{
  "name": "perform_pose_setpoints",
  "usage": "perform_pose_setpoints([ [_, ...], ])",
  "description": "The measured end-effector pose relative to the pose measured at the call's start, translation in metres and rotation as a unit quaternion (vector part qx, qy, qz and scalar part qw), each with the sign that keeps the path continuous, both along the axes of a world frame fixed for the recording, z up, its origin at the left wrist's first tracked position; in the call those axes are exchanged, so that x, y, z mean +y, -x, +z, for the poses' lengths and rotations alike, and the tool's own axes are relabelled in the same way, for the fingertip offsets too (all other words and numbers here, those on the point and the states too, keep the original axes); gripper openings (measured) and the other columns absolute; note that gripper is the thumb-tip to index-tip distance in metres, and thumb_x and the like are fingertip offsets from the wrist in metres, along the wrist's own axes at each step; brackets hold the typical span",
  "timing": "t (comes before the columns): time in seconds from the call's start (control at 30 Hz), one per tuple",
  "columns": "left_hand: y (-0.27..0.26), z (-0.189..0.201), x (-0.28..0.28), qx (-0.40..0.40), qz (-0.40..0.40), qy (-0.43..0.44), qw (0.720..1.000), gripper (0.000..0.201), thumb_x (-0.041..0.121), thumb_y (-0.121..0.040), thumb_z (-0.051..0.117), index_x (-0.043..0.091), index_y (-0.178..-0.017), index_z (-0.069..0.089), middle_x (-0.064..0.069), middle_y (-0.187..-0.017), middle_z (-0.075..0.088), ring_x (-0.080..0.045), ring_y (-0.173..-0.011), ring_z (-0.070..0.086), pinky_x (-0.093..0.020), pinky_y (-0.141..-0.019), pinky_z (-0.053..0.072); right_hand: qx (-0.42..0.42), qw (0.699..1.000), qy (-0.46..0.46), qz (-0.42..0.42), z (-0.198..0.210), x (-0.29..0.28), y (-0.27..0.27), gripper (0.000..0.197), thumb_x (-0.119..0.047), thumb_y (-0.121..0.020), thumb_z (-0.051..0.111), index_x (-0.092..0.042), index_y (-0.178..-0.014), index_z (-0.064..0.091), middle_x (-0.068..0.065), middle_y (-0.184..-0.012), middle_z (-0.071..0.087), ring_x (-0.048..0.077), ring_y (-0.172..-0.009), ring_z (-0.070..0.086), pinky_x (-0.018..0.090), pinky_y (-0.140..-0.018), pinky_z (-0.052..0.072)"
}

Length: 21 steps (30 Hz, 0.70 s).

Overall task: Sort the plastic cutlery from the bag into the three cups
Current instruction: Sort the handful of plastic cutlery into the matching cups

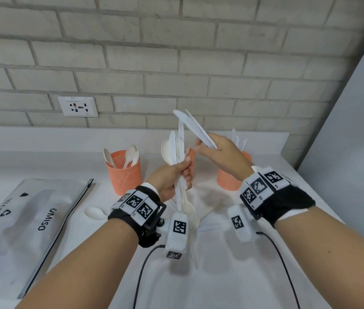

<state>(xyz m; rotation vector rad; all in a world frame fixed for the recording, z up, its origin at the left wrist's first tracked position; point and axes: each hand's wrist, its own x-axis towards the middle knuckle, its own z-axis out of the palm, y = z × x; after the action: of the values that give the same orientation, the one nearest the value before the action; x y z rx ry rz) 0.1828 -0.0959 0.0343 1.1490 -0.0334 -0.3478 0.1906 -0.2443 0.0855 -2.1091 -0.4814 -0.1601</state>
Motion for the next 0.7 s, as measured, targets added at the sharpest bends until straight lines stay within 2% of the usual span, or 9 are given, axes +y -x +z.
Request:
perform_pose_setpoints([
  [0.1,0.0,0.002,-0.002,0.0,-0.017,-0.004,1.0,0.023,0.021,-0.093,0.049,0.013,-0.072,0.05,0.005,-0.044,0.04,-0.008,-0.041,0.043,-0.018,-0.042,0.041,-0.113,0.985,0.128,0.016,0.008,0.003,-0.012,0.021,-0.008,-0.088,0.054,-0.019,-0.099,0.068,-0.012,-0.053,0.043,0.004,-0.047,0.039,0.021,-0.053,0.032],
  [0.17,0.001,0.003,0.0,-0.009,-0.033,-0.009,0.999,0.021,0.02,-0.093,0.049,0.013,-0.073,0.049,0.004,-0.046,0.043,-0.009,-0.042,0.045,-0.02,-0.043,0.043,-0.162,0.966,0.2,0.021,0.013,0.004,-0.02,0.025,-0.007,-0.086,0.057,-0.014,-0.108,0.066,-0.01,-0.072,0.051,0.008,-0.064,0.043,0.026,-0.063,0.034],
  [0.23,0.003,0.004,0.002,-0.03,-0.048,-0.032,0.998,0.02,0.017,-0.094,0.049,0.013,-0.074,0.049,0.004,-0.047,0.046,-0.01,-0.043,0.049,-0.022,-0.046,0.047,-0.193,0.951,0.241,0.028,0.014,0.005,-0.024,0.034,-0.008,-0.085,0.059,-0.013,-0.119,0.059,-0.009,-0.092,0.048,0.01,-0.081,0.043,0.026,-0.072,0.032],
  [0.3,0.006,0.004,0.003,-0.043,-0.057,-0.044,0.997,0.02,0.015,-0.094,0.048,0.012,-0.075,0.049,0.003,-0.047,0.048,-0.01,-0.043,0.051,-0.023,-0.047,0.049,-0.2,0.944,0.26,0.036,0.013,0.007,-0.026,0.036,-0.009,-0.084,0.06,-0.014,-0.119,0.057,-0.006,-0.094,0.044,0.012,-0.084,0.043,0.027,-0.072,0.032],
  [0.43,0.009,0.0,0.002,-0.055,-0.055,-0.053,0.996,0.019,0.017,-0.095,0.046,0.011,-0.077,0.049,0.003,-0.049,0.052,-0.009,-0.041,0.049,-0.021,-0.045,0.046,-0.221,0.927,0.302,0.017,0.008,0.009,-0.027,0.02,-0.01,-0.083,0.061,-0.006,-0.102,0.062,0.007,-0.09,0.052,0.026,-0.084,0.055,0.032,-0.067,0.038],
  [0.53,0.01,0.0,0.005,-0.048,-0.038,-0.06,0.996,0.024,0.022,-0.097,0.043,0.011,-0.077,0.051,0.004,-0.051,0.057,-0.008,-0.04,0.049,-0.019,-0.043,0.045,-0.245,0.911,0.333,-0.004,0.006,0.001,-0.031,0.023,-0.016,-0.087,0.059,-0.005,-0.107,0.061,0.012,-0.104,0.056,0.029,-0.09,0.057,0.031,-0.065,0.035],
  [0.63,0.007,0.0,0.009,-0.042,-0.009,-0.047,0.998,0.027,0.026,-0.097,0.041,0.011,-0.077,0.051,0.005,-0.047,0.054,-0.007,-0.035,0.044,-0.016,-0.04,0.04,-0.253,0.905,0.336,-0.061,0.002,-0.012,-0.036,0.028,-0.021,-0.091,0.055,-0.003,-0.112,0.054,0.015,-0.117,0.048,0.033,-0.091,0.056,0.033,-0.063,0.035],
  [0.7,0.003,-0.002,0.01,-0.03,0.019,-0.032,0.999,0.029,0.028,-0.097,0.04,0.012,-0.075,0.049,0.006,-0.042,0.048,-0.005,-0.032,0.038,-0.014,-0.038,0.035,-0.233,0.91,0.329,-0.098,-0.004,-0.019,-0.038,0.032,-0.022,-0.094,0.05,0.001,-0.116,0.049,0.018,-0.122,0.045,0.033,-0.101,0.051,0.039,-0.07,0.04],
])
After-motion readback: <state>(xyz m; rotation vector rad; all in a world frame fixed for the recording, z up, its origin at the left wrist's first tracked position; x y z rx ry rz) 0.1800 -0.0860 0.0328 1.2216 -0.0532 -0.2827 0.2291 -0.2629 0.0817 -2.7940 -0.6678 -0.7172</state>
